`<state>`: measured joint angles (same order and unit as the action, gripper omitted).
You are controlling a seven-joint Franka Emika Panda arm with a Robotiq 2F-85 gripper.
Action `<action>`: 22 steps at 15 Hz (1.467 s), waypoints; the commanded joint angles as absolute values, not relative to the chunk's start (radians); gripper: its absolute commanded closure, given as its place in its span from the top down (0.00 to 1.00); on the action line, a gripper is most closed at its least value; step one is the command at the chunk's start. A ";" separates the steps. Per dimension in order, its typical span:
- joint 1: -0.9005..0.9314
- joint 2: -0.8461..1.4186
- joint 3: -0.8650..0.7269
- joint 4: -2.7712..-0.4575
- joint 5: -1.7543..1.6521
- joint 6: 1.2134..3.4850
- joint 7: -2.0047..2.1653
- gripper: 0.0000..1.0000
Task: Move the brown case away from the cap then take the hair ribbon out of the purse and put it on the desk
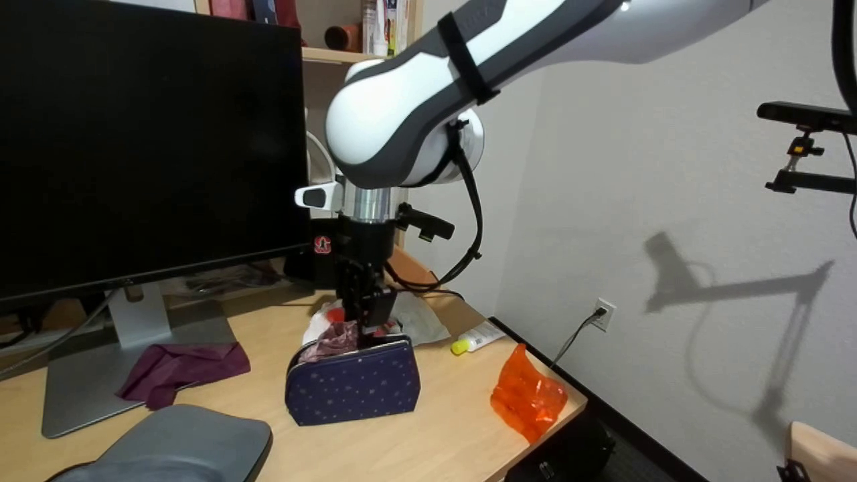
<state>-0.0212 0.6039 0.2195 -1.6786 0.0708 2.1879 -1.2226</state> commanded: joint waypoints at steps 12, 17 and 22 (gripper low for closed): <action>-0.037 0.466 0.210 -1.798 0.093 2.319 -1.221 0.09; -0.058 0.380 0.180 -1.921 0.126 2.438 -1.156 0.09; -0.112 0.273 0.164 -2.102 0.216 2.562 -1.151 0.09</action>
